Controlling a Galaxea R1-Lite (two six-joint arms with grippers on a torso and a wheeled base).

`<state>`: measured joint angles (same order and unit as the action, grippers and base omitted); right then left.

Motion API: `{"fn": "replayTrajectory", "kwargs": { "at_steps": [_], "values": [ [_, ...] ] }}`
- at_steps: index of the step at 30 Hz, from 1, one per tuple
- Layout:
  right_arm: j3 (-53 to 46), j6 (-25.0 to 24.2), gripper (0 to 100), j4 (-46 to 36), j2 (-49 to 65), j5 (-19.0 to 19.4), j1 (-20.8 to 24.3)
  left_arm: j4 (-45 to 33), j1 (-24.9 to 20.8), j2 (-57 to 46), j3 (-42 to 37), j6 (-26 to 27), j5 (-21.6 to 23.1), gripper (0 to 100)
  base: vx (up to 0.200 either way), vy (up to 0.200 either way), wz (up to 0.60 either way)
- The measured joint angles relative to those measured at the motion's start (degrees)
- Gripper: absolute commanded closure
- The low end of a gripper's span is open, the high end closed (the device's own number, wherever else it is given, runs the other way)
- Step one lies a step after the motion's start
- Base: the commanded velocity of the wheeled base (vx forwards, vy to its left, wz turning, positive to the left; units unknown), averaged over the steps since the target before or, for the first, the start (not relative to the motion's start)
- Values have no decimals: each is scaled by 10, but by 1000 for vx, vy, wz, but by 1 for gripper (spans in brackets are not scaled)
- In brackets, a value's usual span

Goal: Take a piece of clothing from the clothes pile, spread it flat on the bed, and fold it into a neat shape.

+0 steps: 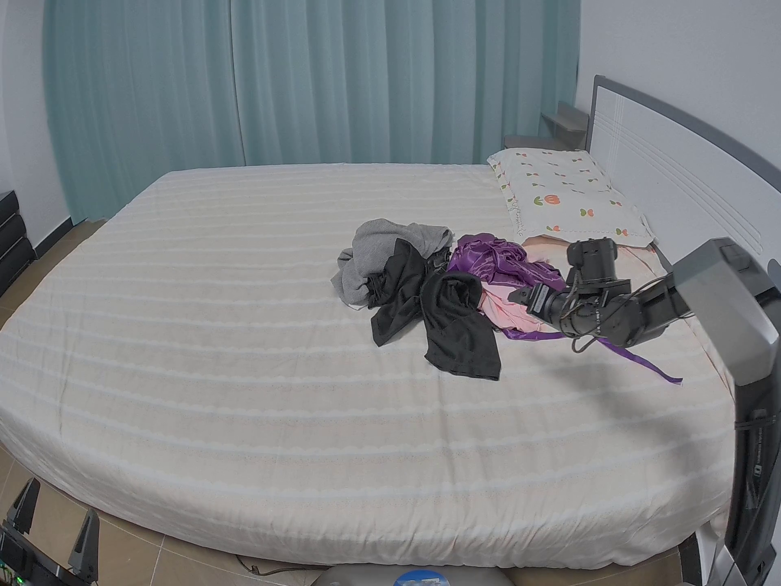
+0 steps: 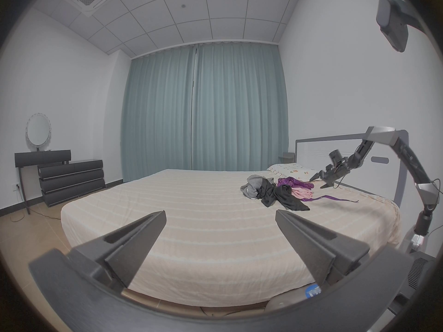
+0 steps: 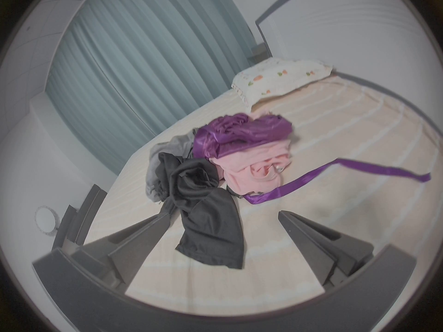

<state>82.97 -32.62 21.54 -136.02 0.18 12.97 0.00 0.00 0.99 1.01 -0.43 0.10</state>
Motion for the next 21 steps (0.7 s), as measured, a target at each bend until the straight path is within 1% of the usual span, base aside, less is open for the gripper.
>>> {"fn": "replayTrajectory", "kwargs": {
  "at_steps": [4, 7, 12, 21],
  "values": [
    [84, -24, 0, -23, -82, -3, 9, 0, 0, 0, 0, 0, 0, 0, 0, 0, 0],
    [121, -36, 0, -38, -128, -4, 17, 0, 0, 0, 0, 0, 0, 0, 0, 0, 0],
    [153, -44, 0, -43, -172, -4, 29, 0, 0, 0, 0, 0, 0, 0, 0, 0, 0],
    [185, -47, 0, -43, -207, -4, 41, 0, 0, 0, 0, 0, 0, 0, 0, 0, 0]
  ]
}}
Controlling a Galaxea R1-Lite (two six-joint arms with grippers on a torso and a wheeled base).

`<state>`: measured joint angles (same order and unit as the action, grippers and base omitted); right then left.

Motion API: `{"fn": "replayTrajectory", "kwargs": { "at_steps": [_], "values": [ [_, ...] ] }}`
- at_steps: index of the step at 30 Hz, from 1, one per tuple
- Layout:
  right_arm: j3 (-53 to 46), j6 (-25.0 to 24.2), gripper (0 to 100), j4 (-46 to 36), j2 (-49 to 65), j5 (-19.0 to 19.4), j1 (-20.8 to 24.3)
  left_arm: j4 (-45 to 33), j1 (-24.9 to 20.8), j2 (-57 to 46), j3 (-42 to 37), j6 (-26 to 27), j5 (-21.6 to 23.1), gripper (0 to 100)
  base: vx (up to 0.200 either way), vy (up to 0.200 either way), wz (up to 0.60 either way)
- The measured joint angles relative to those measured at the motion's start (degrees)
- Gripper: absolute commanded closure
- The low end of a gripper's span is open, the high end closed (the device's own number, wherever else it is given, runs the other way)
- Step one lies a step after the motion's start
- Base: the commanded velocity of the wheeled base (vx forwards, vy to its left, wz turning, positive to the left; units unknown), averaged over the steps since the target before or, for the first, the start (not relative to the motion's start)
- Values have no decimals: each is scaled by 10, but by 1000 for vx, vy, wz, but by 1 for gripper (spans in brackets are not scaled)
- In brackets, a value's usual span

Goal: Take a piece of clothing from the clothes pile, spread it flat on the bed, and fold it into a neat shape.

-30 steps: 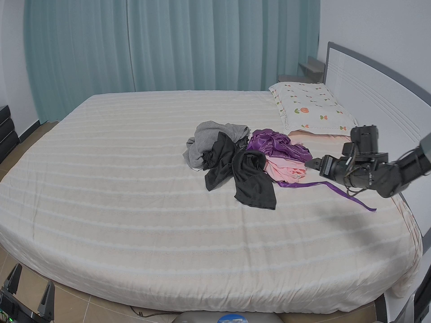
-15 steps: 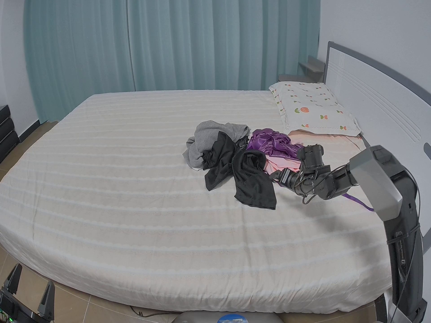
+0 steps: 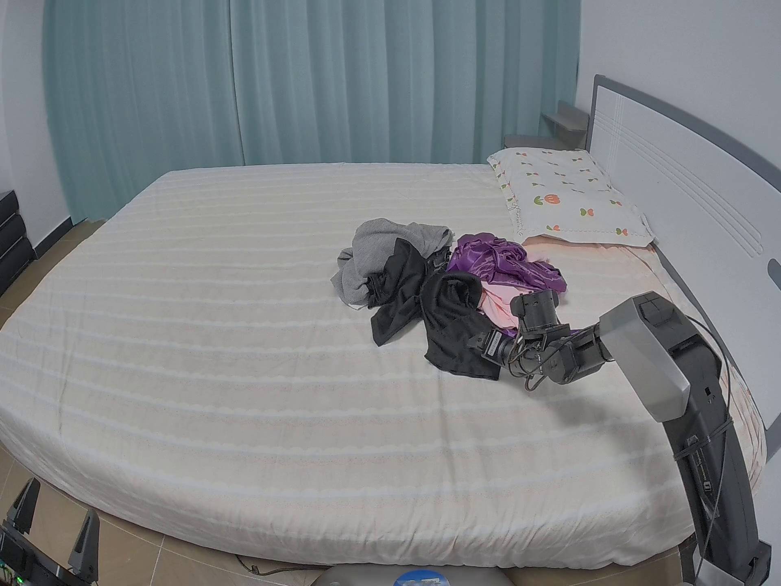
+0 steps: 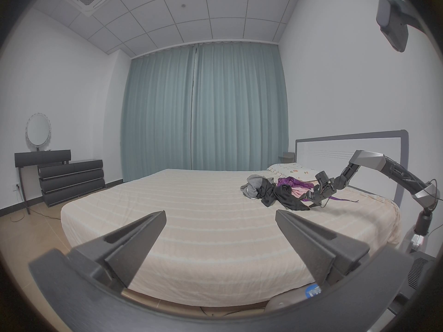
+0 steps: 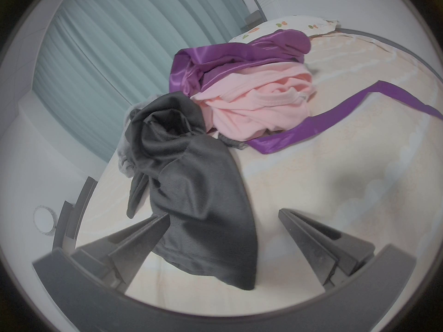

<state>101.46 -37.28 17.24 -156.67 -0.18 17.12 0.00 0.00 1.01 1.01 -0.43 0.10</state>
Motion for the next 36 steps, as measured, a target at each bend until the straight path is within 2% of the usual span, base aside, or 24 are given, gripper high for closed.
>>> {"fn": "replayTrajectory", "kwargs": {
  "at_steps": [3, 4, 11, 17, 21, 26, 36],
  "values": [
    [20, 0, 0, -4, -10, 0, 12, 0, 0, 0, 0, 0, 0, 0, 0, 0, 0],
    [28, 0, 100, -8, -13, 0, 15, 0, 0, 0, 0, 0, 0, 0, 0, 0, 0],
    [63, -4, 100, -43, -32, -1, 23, 0, 0, 0, 0, 0, 0, 0, 0, 0, 0],
    [56, -43, 100, -41, -29, -1, 24, 0, 0, 0, 0, 0, 0, 0, 0, 0, 0],
    [18, -66, 100, -29, -5, 4, 24, 0, 0, 0, 0, 0, 0, 0, 0, 0, 0],
    [-80, -84, 100, 30, 43, 23, 24, 0, 0, 0, 0, 0, 0, 0, 0, 0, 0],
    [-361, -112, 100, 230, 224, 96, 36, 0, 0, 0, 0, 0, 0, 0, 0, 0, 0]
  ]
}}
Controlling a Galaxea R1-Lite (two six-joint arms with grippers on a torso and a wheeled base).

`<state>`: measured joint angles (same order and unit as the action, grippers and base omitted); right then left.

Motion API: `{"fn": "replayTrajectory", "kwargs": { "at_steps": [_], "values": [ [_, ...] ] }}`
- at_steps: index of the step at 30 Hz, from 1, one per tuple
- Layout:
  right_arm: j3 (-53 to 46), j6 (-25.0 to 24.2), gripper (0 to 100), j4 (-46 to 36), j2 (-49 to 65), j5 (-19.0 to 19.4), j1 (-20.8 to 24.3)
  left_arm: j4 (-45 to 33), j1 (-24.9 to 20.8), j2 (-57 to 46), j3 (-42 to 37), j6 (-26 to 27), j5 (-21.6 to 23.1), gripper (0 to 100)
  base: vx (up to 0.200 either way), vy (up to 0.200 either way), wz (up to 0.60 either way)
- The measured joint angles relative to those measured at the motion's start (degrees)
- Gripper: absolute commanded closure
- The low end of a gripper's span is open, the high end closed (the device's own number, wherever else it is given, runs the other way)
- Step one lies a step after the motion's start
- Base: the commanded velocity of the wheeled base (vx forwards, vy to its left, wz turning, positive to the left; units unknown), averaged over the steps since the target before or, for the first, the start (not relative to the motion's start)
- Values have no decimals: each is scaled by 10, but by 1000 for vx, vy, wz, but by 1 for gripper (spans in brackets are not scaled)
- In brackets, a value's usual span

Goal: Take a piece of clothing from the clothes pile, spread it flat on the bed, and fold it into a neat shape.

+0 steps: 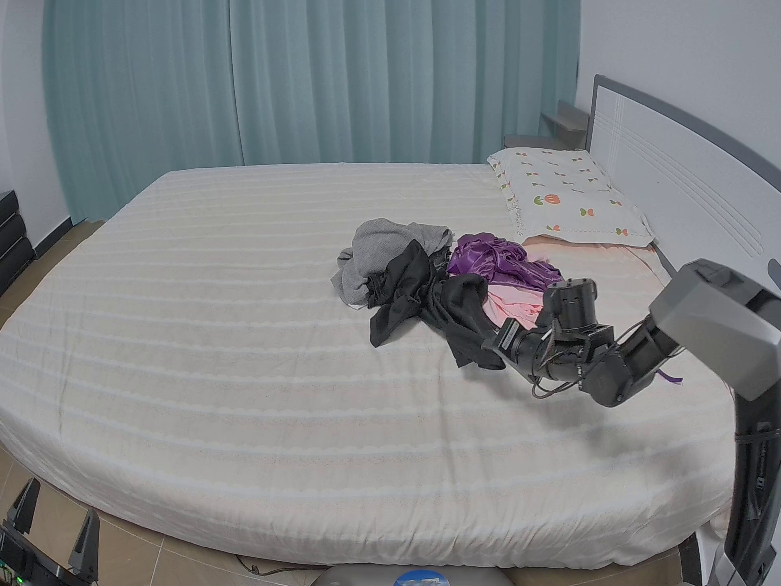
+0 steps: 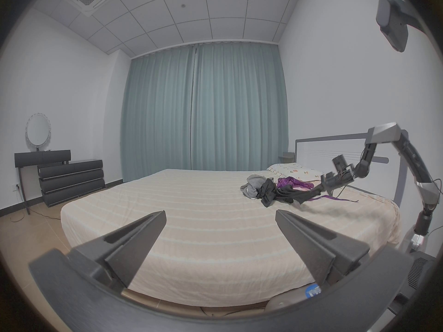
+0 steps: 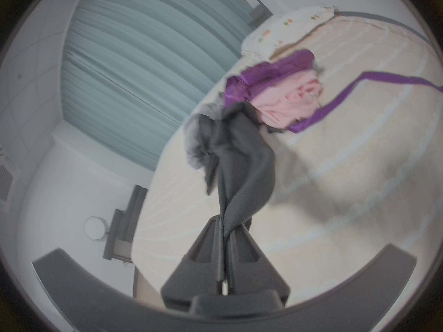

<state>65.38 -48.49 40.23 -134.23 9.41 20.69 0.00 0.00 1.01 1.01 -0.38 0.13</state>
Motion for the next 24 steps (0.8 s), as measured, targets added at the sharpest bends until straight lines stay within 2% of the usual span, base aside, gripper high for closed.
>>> {"fn": "replayTrajectory", "kwargs": {
  "at_steps": [5, 10, 15, 18, 24],
  "values": [
    [-104, -8, 100, 82, 115, 19, 12, 0, 0, 0, 0, 0, 2, 0, 0, 0, 0],
    [-159, -10, 100, 122, 222, 28, 26, 0, 0, 0, 0, 2, 2, 0, 0, 0, 0],
    [-182, -10, 100, 135, 315, 33, 40, 6, 0, 0, 0, 2, 0, 0, 0, 0, 0],
    [-187, -10, 100, 135, 352, 34, 48, 15, 0, 3, 7, -15, 0, 0, 0, 0, 0],
    [-190, -4, 100, 135, 396, 38, 62, 27, -2, 65, 87, -44, 12, 0, 0, 0, 0]
  ]
}}
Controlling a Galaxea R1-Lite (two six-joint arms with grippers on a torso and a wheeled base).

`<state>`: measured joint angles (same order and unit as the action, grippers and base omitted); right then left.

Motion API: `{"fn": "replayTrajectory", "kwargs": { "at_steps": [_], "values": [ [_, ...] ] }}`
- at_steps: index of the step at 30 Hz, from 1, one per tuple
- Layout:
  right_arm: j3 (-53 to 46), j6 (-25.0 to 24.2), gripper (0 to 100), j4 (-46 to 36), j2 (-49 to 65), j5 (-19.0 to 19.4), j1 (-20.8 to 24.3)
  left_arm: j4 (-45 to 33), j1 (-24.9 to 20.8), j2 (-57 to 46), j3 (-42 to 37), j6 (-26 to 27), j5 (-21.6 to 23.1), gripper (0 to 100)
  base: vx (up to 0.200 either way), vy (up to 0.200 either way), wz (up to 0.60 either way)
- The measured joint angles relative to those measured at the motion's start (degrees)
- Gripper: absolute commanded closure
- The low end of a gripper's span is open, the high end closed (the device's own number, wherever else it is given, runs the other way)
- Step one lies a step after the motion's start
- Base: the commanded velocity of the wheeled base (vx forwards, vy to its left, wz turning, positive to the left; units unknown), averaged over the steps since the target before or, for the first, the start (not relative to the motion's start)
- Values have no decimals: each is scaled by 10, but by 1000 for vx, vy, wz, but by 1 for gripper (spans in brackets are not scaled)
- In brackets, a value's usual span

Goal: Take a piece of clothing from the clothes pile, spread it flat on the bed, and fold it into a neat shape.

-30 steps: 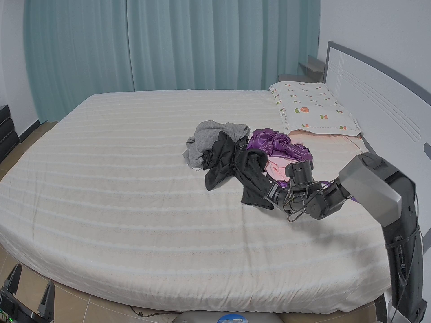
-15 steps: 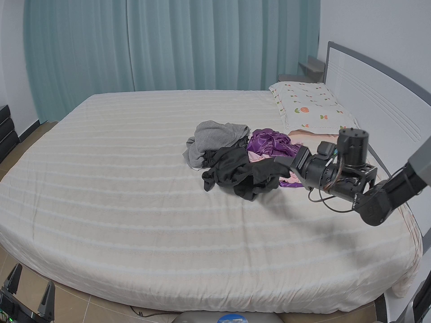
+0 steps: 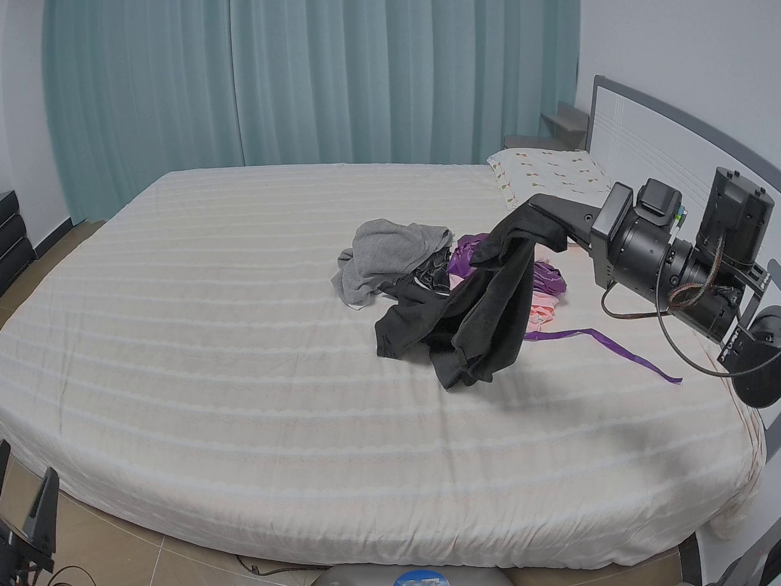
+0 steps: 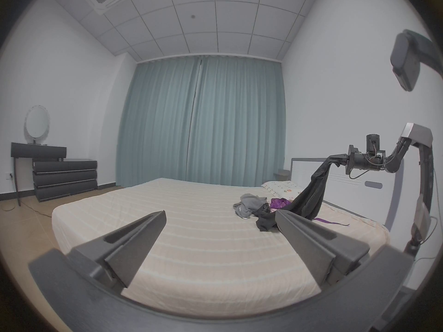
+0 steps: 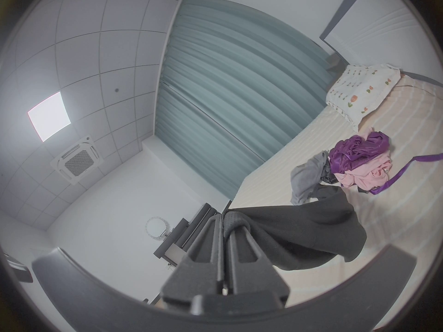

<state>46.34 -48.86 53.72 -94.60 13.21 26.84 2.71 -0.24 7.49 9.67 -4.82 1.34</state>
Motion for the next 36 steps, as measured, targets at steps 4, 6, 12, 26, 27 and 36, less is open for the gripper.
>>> {"fn": "replayTrajectory", "kwargs": {
  "at_steps": [4, 6, 12, 26, 27, 36],
  "values": [
    [-2, 5, 100, 0, 17, 1, 9, 6, -11, 82, 35, 0, 30, 0, 0, 0, 0],
    [-3, 7, 100, 0, 25, 2, 12, 10, -21, 134, 47, 1, 48, 0, 0, 0, 0],
    [-6, 11, 100, 0, 40, 4, 19, 46, -66, 295, 64, 3, 78, 0, 0, 0, 0],
    [-9, 15, 100, 0, 55, 5, 29, 294, -172, 693, 78, -32, 68, 0, 0, 0, 0],
    [-9, 15, 100, 0, 56, 5, 29, 317, -181, 723, 81, -37, 61, 0, 0, 0, 0],
    [-9, 15, 100, 0, 69, 6, 34, 479, -263, 982, 147, -73, 2, 0, 0, 0, 0]
  ]
}}
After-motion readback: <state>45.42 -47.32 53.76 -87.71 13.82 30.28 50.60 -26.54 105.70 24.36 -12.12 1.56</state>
